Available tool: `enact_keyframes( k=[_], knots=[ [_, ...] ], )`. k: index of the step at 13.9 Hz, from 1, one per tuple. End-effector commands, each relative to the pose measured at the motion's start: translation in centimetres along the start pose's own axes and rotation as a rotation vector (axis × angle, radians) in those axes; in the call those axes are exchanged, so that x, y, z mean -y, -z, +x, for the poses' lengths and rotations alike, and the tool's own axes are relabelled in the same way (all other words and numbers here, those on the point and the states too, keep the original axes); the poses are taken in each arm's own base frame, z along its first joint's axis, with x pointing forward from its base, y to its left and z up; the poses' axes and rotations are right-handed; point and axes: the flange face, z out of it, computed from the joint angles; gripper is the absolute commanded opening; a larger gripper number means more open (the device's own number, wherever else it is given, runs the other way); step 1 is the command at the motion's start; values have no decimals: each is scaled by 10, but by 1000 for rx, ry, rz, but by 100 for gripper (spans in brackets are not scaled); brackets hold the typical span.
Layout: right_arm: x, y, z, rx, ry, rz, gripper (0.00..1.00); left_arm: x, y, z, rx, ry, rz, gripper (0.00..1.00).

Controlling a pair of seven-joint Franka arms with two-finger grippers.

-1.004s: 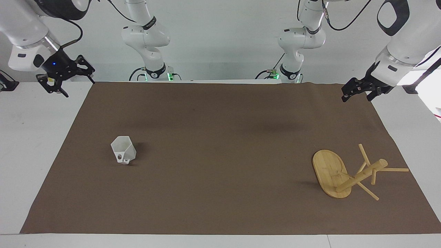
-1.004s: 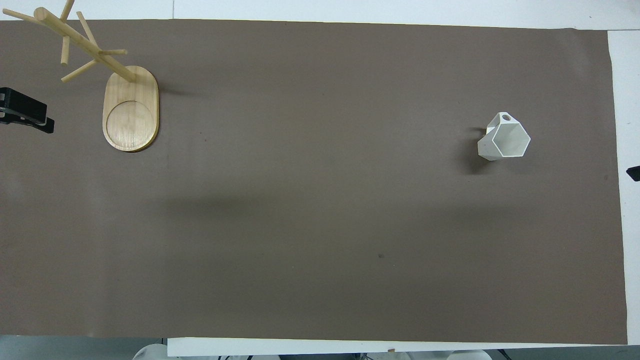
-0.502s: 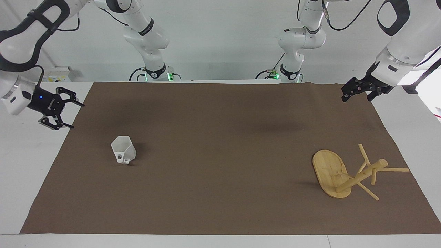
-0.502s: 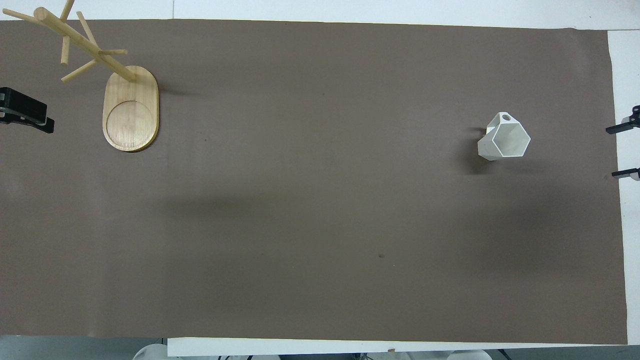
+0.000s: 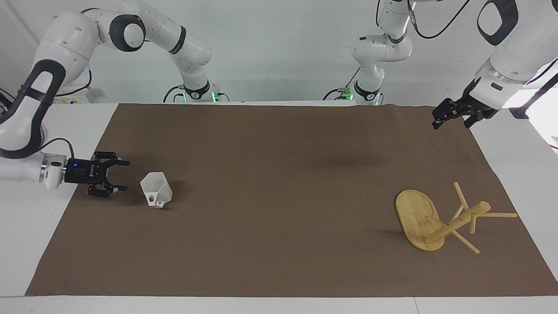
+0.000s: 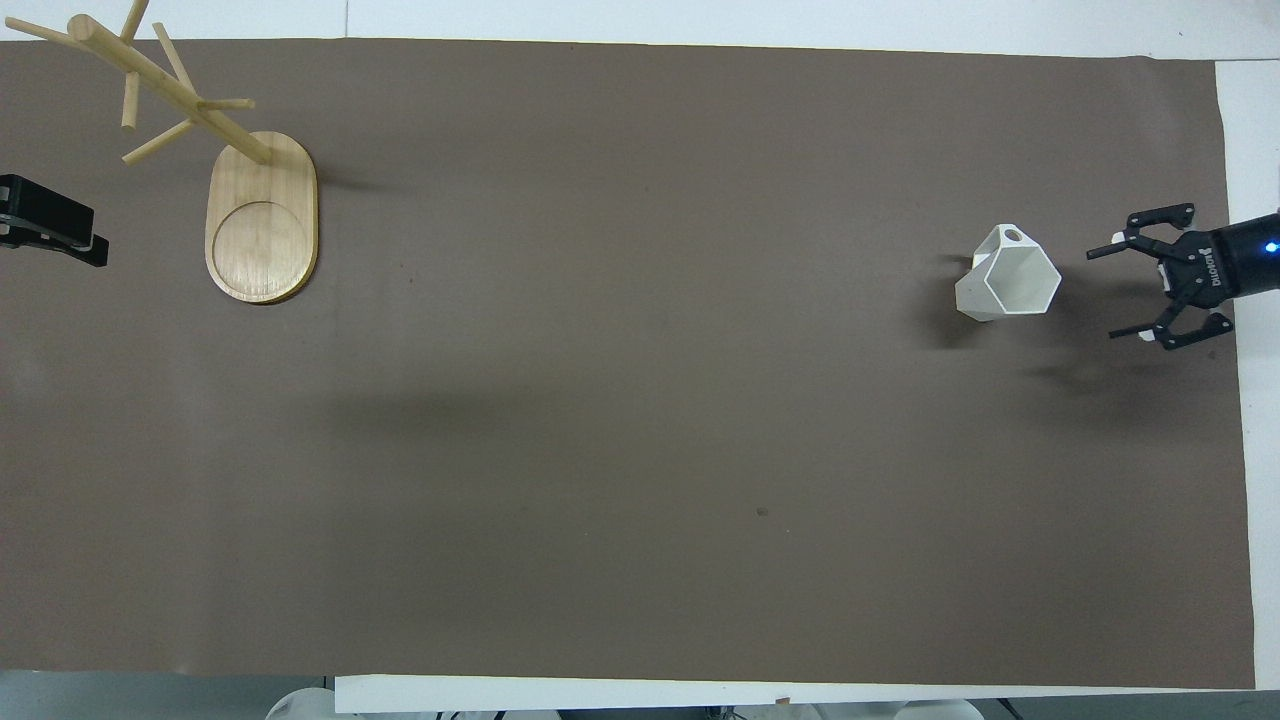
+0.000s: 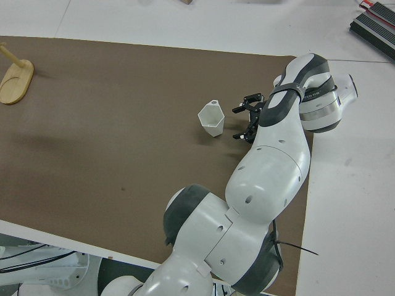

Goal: Hang cup on rack
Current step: 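Reach the open right gripper toward the white mug, then close the right gripper on the white mug and lift it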

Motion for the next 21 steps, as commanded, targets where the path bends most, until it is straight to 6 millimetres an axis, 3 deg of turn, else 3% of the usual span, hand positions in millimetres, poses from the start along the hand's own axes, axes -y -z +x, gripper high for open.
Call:
enact_keyframes(
  k=[1,4,8,21],
  knots=[
    [-13,-2,-15,-96,92,-37,100,2,0,-8,8,3,17,100],
    [-17,1,-15,-93,114,-49,100,2,0,-8,8,3,17,100],
    [-19,-27,-34,-137,117,-109,100,2,0,-8,8,3,17,100],
    [-3,-63,-41,-184,91,-81,100,2,0,-8,8,3,17,100]
  ],
)
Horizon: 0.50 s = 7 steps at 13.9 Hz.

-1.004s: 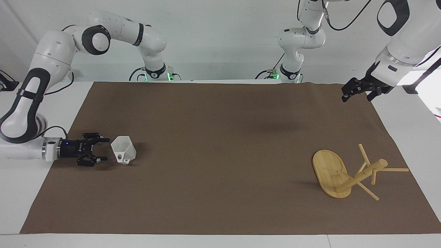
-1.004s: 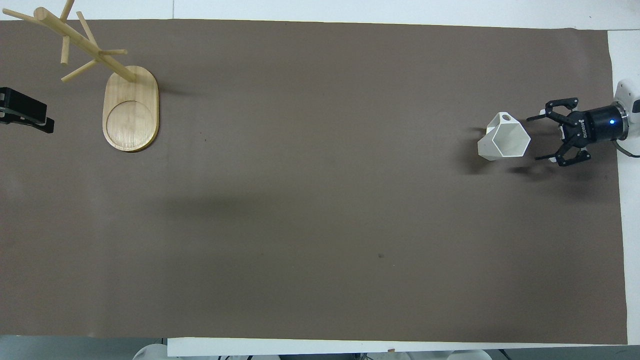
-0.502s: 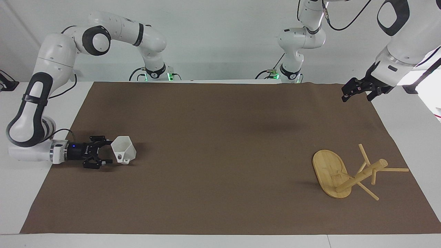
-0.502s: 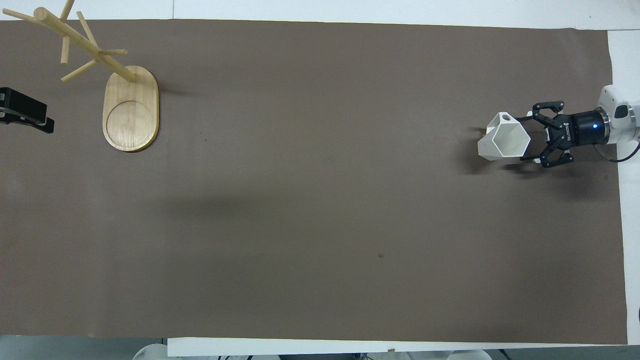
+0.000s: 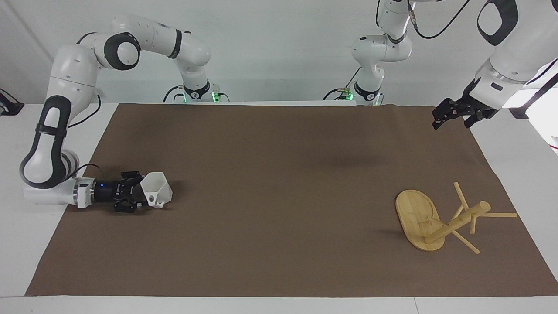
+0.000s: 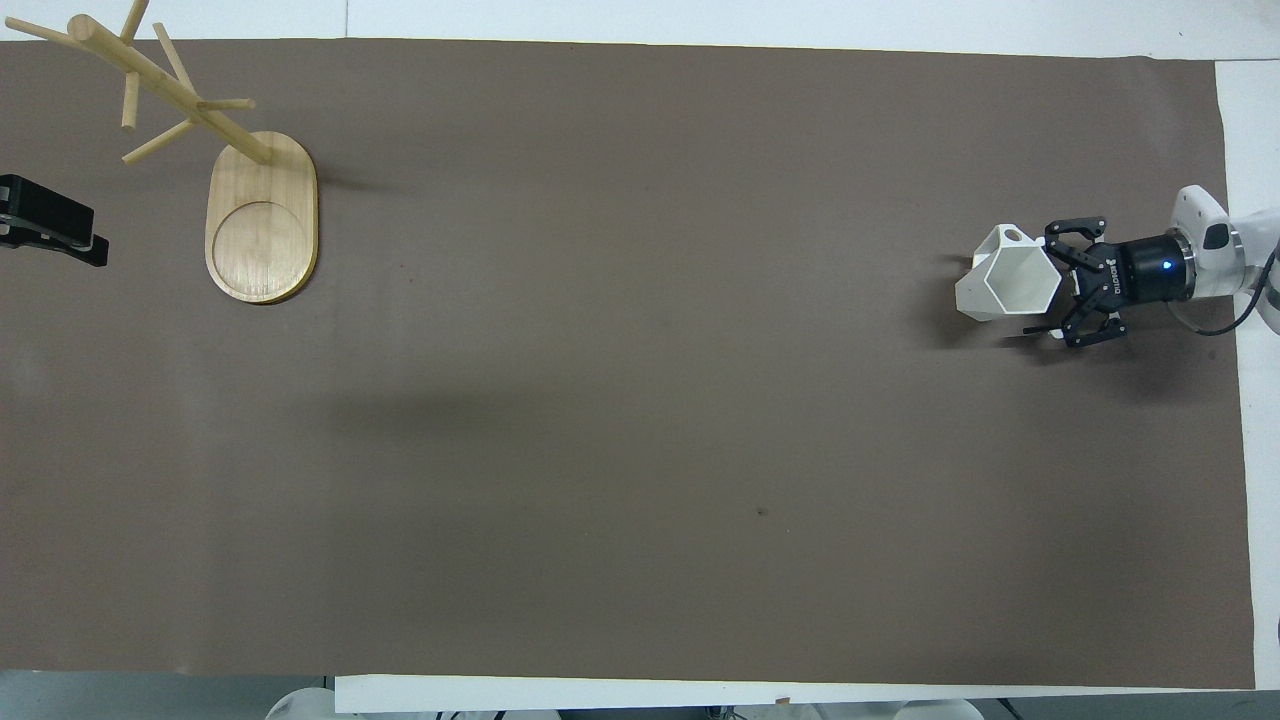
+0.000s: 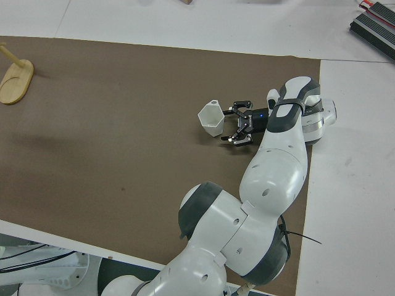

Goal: Hang cup on rack
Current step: 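Close the right gripper on the white mug and lift it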

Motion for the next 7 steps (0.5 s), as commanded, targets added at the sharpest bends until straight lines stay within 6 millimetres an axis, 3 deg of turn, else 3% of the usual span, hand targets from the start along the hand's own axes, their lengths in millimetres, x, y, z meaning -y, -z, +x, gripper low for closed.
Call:
enact_keyframes(
  k=[1,7],
  knots=[
    [6,-9,7,-23,37,-10,100,2,0,-8,8,3,17,100],
    [4,-30,9,-70,41,-25,100,2,0,-8,8,3,17,100]
  ],
)
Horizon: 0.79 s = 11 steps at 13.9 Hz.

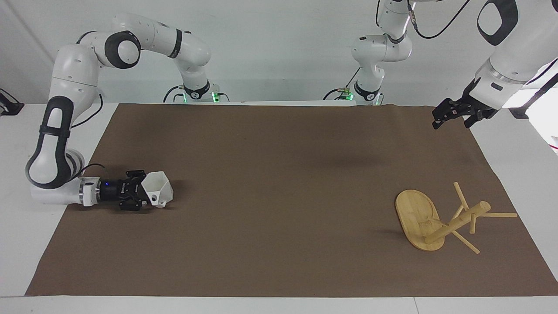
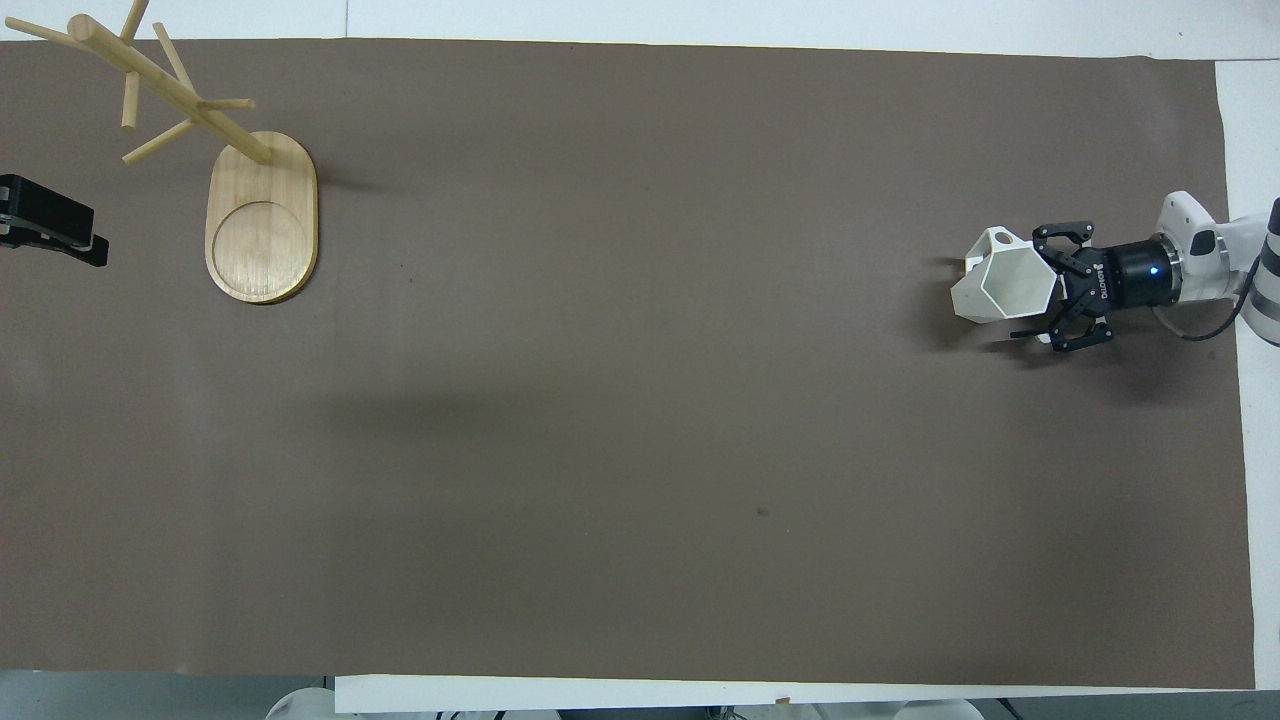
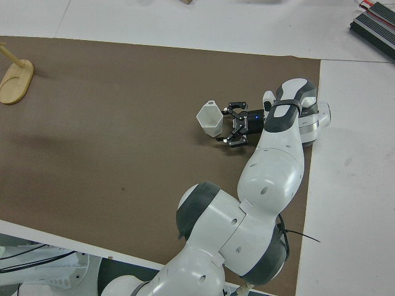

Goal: Hang cup on rack
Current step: 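Close the right gripper on the white mug and lift it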

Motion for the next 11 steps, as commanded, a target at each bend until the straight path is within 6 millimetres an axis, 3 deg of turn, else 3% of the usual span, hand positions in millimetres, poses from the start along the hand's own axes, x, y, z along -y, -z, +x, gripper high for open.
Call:
enact_keyframes(
  k=[1,7,11],
  knots=[
    [1,-14,8,-19,21,-18,100,2,0,-8,8,3,17,100],
    [-13,-23,7,0,25,-73,100,2,0,-8,8,3,17,100],
    [-6,-41,4,-18,3,-50,100,2,0,-8,8,3,17,100]
  ],
)
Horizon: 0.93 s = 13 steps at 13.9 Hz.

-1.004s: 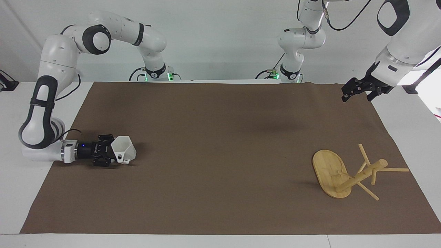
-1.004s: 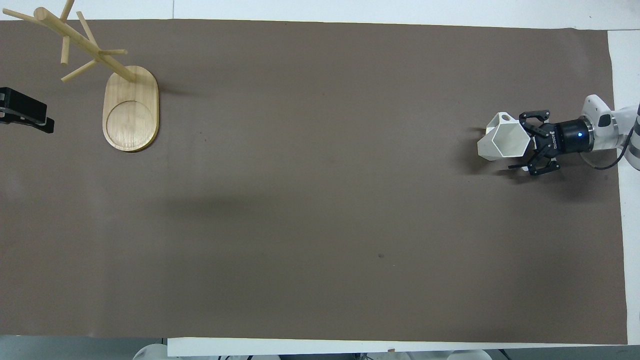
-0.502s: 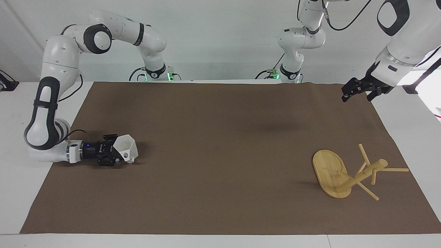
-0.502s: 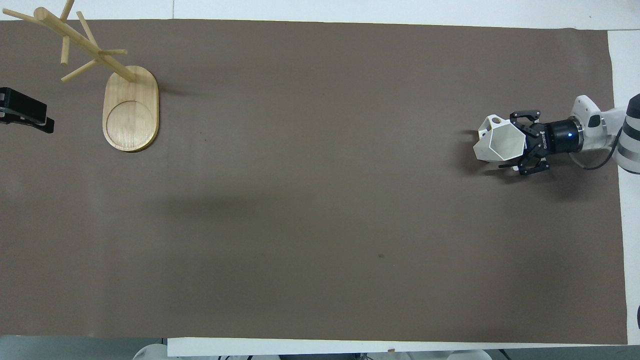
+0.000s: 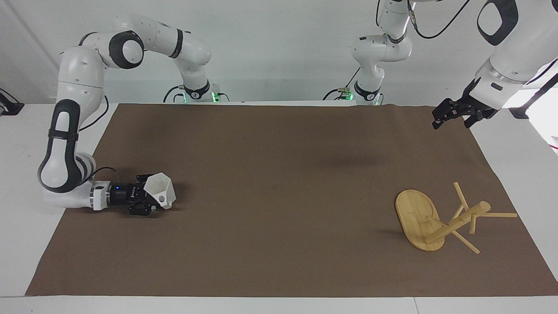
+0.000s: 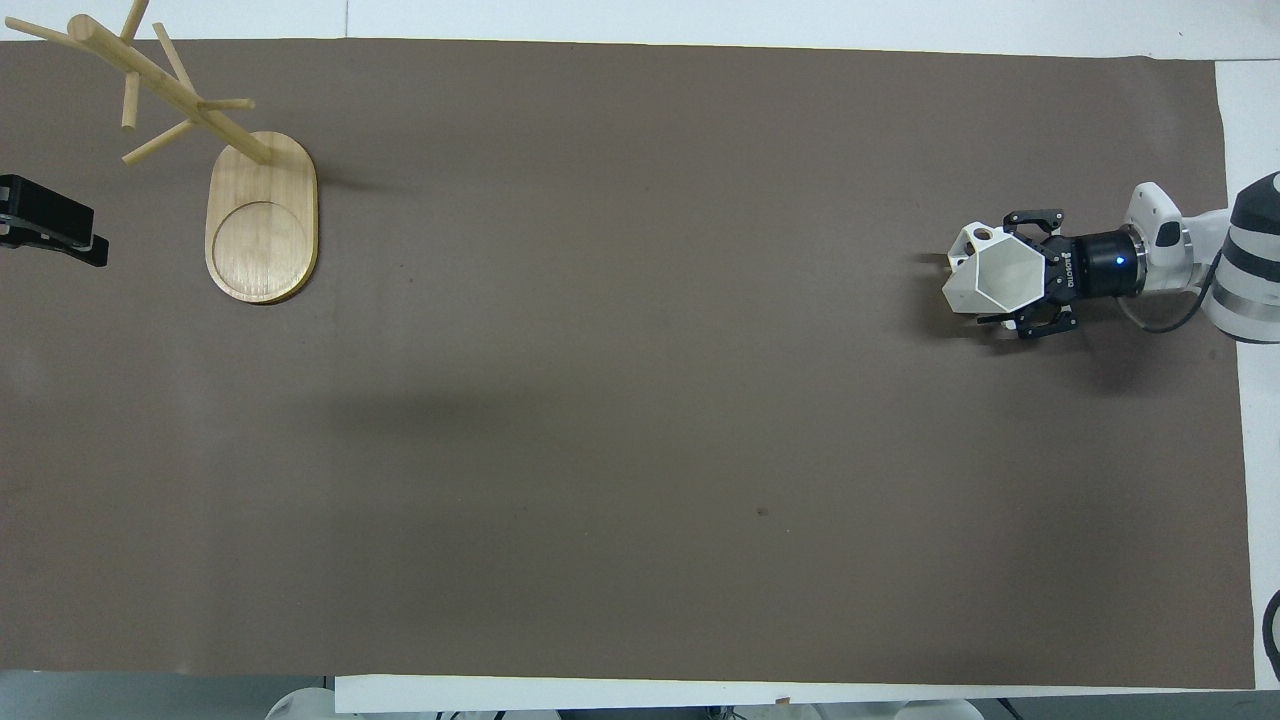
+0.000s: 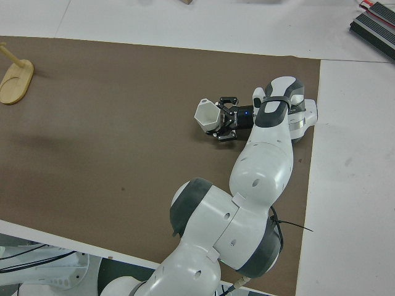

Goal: Hang cup on rack
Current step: 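Close the right gripper on the white mug and lift it, then carry the mug with the right gripper while the left gripper approaches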

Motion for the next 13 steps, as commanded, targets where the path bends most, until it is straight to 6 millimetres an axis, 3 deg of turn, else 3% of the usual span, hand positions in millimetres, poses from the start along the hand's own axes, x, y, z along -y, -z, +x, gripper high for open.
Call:
enact_keyframes(
  k=[1,5,6,8,10,13],
  knots=[
    [11,-8,5,-2,-1,-16,100,2,0,-8,8,3,17,100],
    [15,-12,5,-12,0,-7,99,2,0,-8,8,3,17,100],
    [15,-13,5,-13,-1,-4,92,2,0,-8,8,3,17,100],
    [14,-14,5,-8,-1,-7,65,2,0,-8,8,3,17,100],
    [7,-28,8,-17,1,1,46,2,0,-8,8,3,17,100],
    [-17,-61,26,-25,-67,-14,42,2,0,-8,8,3,17,100]
  ],
)
